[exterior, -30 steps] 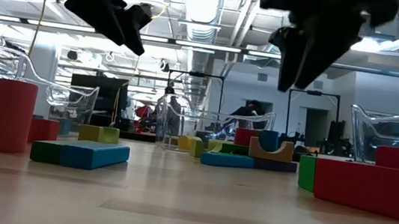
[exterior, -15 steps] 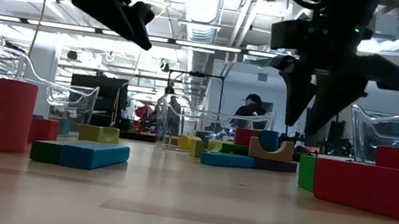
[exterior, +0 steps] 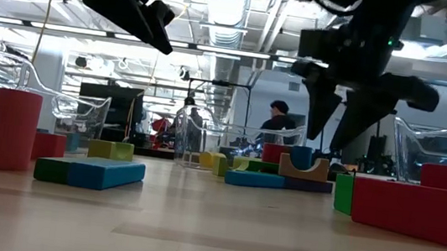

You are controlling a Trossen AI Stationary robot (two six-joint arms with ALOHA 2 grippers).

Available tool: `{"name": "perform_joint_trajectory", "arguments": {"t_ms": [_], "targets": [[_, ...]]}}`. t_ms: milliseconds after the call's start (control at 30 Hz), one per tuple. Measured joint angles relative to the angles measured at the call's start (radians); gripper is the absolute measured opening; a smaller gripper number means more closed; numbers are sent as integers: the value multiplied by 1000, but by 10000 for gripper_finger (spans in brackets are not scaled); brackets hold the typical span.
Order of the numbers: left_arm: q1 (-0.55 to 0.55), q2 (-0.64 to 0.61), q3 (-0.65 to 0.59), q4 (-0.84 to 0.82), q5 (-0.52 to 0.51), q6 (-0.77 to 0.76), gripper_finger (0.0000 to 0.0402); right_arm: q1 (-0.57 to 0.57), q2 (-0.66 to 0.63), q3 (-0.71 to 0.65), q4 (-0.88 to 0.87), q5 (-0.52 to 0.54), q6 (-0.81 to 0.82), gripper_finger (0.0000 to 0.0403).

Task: Sort blocks by size
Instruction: Put the brown arch block into the left transparent bin

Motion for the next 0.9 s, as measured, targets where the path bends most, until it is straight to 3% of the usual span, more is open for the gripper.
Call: {"name": "perform_joint_trajectory", "arguments": {"t_ms": [467,900], "targets": [[0,0,0,-5,3,3,199,-33,128,1,-58,9,-40,218],[0,0,0,16,4,17,199,-33,131,3,-62,61,-31,95]]}}
